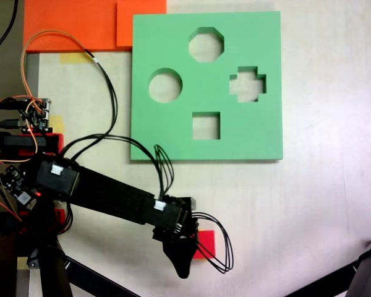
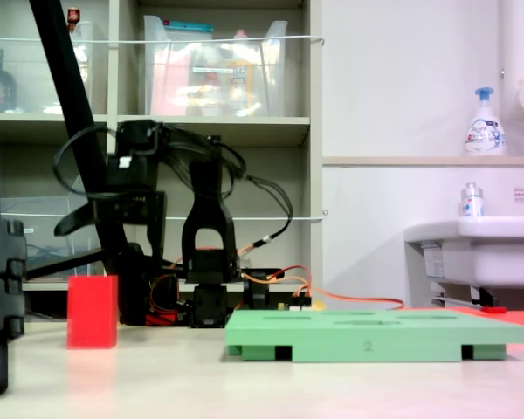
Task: Put the square block into the corresponding hole
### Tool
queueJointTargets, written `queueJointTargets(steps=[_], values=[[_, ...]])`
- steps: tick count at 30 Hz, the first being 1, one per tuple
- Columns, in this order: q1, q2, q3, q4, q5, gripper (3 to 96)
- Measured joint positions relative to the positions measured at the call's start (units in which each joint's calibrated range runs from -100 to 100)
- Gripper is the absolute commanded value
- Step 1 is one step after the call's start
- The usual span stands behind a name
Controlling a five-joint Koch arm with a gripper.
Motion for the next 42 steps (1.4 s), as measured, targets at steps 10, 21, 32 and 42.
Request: queueJointTargets(steps=[10, 21, 32, 42], values=[[0.10, 18.60, 7.84, 2.55, -0.05, 95.1], [0.05, 24.35, 7.94, 2.74, -0.05, 72.7], [-0.24, 24.76, 7.35, 1.08, -0.05, 38.0], [-0.59, 24.76, 7.64, -1.96, 0.05, 23.8]])
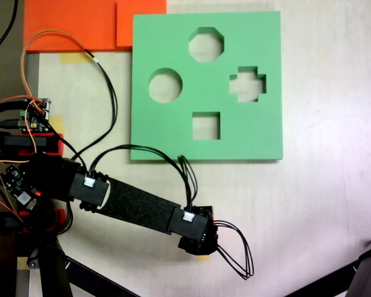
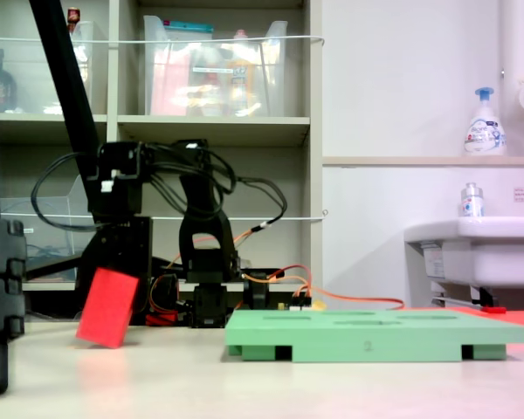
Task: Put the square block into the corresponding hole
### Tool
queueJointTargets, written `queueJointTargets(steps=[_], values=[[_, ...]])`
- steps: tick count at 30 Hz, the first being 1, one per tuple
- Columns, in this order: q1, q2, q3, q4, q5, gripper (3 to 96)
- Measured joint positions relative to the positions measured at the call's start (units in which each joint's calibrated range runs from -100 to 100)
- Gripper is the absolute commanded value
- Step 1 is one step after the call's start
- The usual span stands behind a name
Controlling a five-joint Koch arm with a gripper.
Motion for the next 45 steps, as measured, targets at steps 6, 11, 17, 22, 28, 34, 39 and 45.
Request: queueJointTargets(steps=[6, 11, 17, 22, 28, 34, 39, 45], values=[[0.20, -1.37, 0.00, -0.88, 0.49, 14.3], [0.78, -5.06, 2.45, -4.11, 2.05, 14.4], [4.84, -10.12, 13.03, -7.24, 7.42, 14.4], [11.28, -14.50, 23.71, -7.83, 14.95, 14.4], [19.10, -14.50, 28.71, -8.81, 22.61, 14.4], [23.05, -8.07, 28.71, -8.91, 25.69, 14.4], [23.49, -1.92, 28.71, -9.01, 25.93, 14.4], [23.69, 2.60, 28.71, -9.01, 25.93, 14.4]])
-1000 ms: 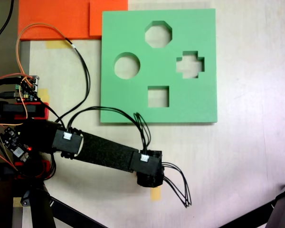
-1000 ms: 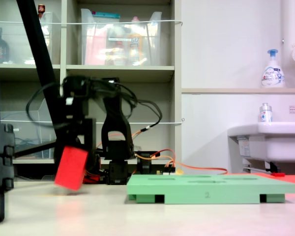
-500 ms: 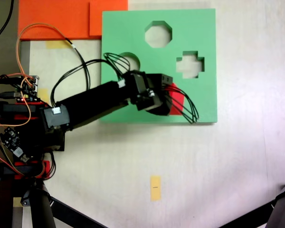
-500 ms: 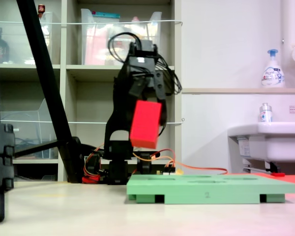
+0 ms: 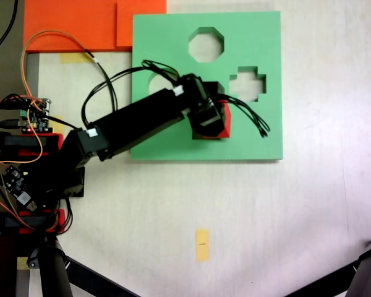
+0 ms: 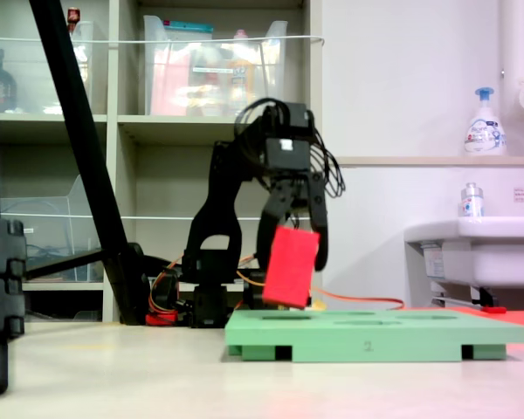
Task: Put the square block into the corresponding hole
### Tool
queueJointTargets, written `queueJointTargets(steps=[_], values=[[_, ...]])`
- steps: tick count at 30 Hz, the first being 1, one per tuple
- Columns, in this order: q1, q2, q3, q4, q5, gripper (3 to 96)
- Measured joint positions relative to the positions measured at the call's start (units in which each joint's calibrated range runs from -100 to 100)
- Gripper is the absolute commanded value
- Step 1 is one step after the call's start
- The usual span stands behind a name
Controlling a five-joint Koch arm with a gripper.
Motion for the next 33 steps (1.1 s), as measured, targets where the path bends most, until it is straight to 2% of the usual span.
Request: queueJointTargets(steps=[33], values=[[1.51, -2.33, -11.46, 0.29, 1.03, 14.4]])
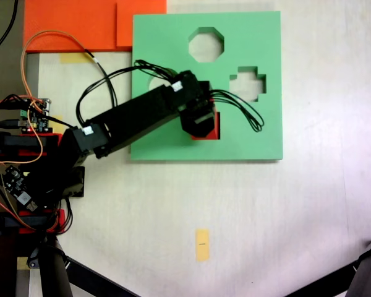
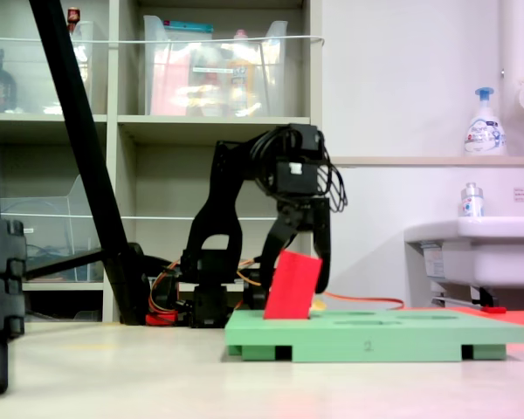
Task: Put the square block into the corresponding hole
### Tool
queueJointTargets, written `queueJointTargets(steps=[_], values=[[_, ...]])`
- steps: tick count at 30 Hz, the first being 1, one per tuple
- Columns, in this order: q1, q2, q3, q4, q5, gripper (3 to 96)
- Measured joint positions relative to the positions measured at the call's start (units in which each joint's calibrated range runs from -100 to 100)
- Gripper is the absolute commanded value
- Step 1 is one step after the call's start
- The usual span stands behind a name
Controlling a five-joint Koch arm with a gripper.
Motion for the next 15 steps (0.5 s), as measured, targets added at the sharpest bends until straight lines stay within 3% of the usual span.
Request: queueJointTargets(steps=[15], values=[[-0.20, 7.66, 0.49, 0.10, -0.15, 18.0]])
